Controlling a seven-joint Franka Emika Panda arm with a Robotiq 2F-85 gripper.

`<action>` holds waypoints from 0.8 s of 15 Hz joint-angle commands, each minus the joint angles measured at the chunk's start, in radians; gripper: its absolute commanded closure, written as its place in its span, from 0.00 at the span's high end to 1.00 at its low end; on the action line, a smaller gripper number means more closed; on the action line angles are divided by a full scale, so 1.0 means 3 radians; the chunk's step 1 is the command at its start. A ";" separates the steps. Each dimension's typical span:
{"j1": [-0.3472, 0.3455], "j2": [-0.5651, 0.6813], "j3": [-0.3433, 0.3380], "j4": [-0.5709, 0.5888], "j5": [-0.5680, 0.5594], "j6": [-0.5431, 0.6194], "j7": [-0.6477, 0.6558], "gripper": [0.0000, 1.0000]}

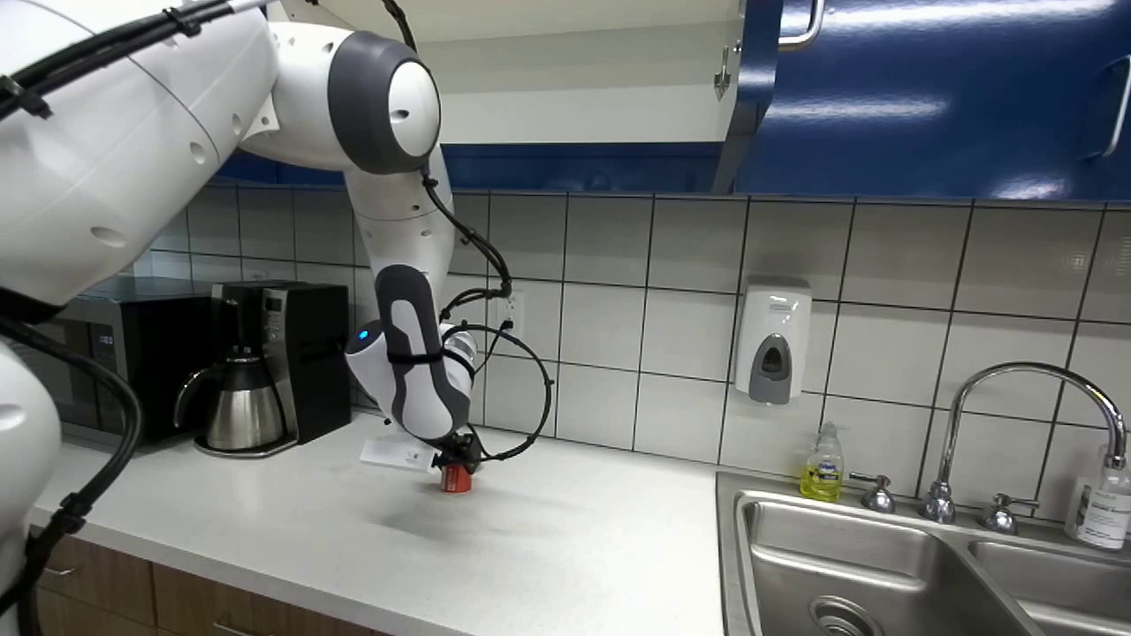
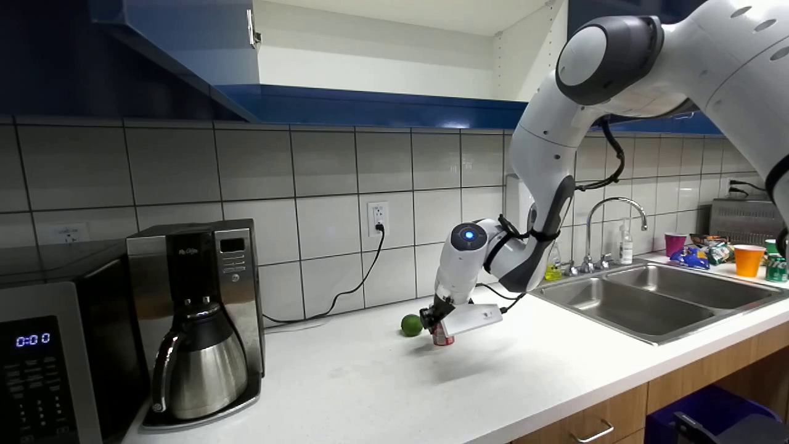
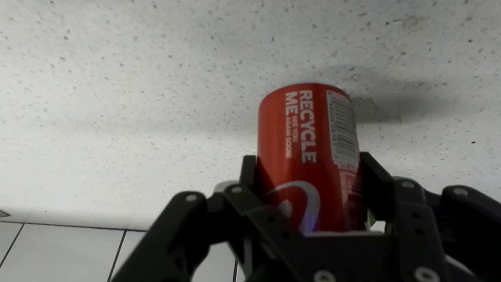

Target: Remove the can from the top cabinet

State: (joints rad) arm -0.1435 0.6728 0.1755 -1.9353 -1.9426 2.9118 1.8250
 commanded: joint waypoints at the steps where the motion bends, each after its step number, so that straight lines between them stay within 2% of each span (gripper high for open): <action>1: -0.0012 0.0027 0.0073 0.0069 -0.0367 -0.0149 0.0415 0.39; 8: -0.0019 0.0087 0.0100 0.0038 -0.0657 -0.0255 0.0713 0.39; 9: -0.0013 0.0075 0.0094 0.0025 -0.0666 -0.0266 0.0718 0.83; 10: -0.0015 0.0060 0.0090 0.0008 -0.0671 -0.0261 0.0717 0.91; 12: -0.0015 0.0011 0.0076 -0.0040 -0.0618 -0.0257 0.0693 1.00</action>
State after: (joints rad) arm -0.1435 0.6987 0.1910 -1.9294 -2.1045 2.8538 1.9966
